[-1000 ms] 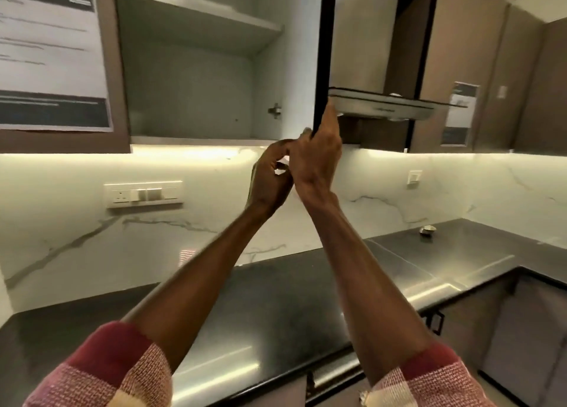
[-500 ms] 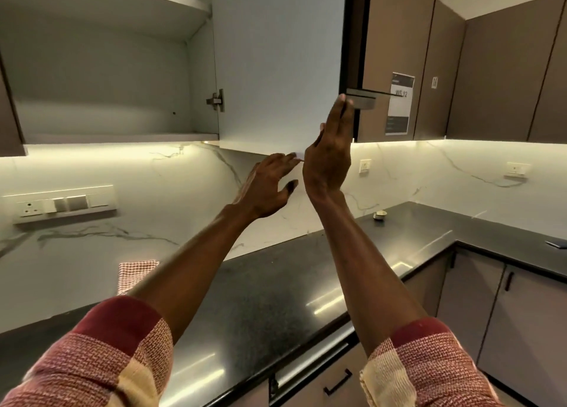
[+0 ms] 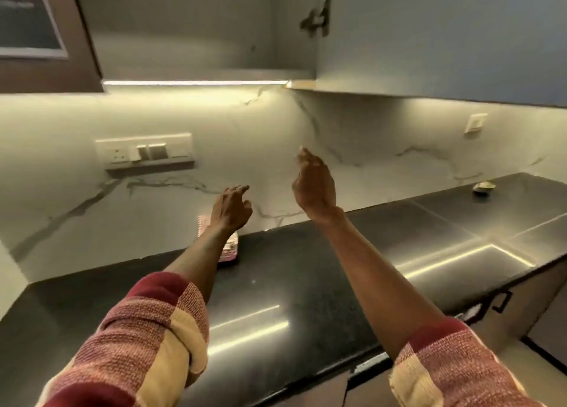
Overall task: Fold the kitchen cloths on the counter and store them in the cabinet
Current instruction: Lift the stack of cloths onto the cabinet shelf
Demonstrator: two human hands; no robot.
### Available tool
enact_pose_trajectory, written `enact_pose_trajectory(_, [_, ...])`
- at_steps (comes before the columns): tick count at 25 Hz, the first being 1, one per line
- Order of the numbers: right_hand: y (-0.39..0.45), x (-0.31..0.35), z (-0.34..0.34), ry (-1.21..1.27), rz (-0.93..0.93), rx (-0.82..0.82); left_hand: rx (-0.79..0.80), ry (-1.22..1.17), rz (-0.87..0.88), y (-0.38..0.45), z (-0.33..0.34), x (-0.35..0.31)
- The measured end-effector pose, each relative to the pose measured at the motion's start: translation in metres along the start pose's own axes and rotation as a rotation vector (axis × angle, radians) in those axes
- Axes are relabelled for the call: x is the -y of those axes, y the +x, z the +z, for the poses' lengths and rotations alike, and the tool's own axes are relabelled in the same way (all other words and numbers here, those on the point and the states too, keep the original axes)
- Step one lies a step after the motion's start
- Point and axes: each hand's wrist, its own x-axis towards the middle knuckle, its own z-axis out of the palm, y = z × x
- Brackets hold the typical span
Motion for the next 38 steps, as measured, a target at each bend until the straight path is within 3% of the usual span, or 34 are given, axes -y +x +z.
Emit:
enact_pose_trajectory(3, [-0.025,-0.004,0.114,-0.038,0.083,0.596,0.117,-0.084,-0.397,0.003,0.019,0.1])
enact_pose_trajectory(5, [-0.046,-0.004,0.176,-0.052,0.088,0.833,0.179,-0.163,-0.65,0.006,0.034,0.157])
enact_pose_trajectory(7, [-0.059,0.003,0.23,-0.043,0.074,0.96,0.234,-0.263,-0.857,0.012,0.049,0.202])
enact_pose_trajectory(15, [-0.04,0.034,0.374,0.01,-0.04,1.007,0.349,-0.831,-1.088,0.058,0.115,0.257])
enact_pose_trajectory(18, [-0.049,0.024,0.399,-0.025,-0.031,1.121,0.356,-0.924,-1.104,0.065,0.138,0.265])
enact_pose_trajectory(21, [-0.052,0.013,0.407,0.025,-0.019,1.08,0.342,-1.002,-1.123,0.076,0.152,0.271])
enact_pose_trajectory(29, [-0.097,-0.001,0.346,0.156,0.0,1.051,0.572,-1.165,-1.234,0.028,0.138,0.243])
enact_pose_trajectory(31, [-0.12,-0.002,0.321,0.175,-0.022,1.038,0.514,-1.201,-1.188,-0.001,0.134,0.224])
enact_pose_trajectory(36, [-0.188,-0.006,0.249,0.169,-0.098,0.929,0.14,-1.187,-1.047,-0.082,0.119,0.167])
enact_pose_trajectory(38, [-0.207,-0.008,0.222,0.137,-0.181,0.868,0.134,-1.186,-0.989,-0.107,0.106,0.151])
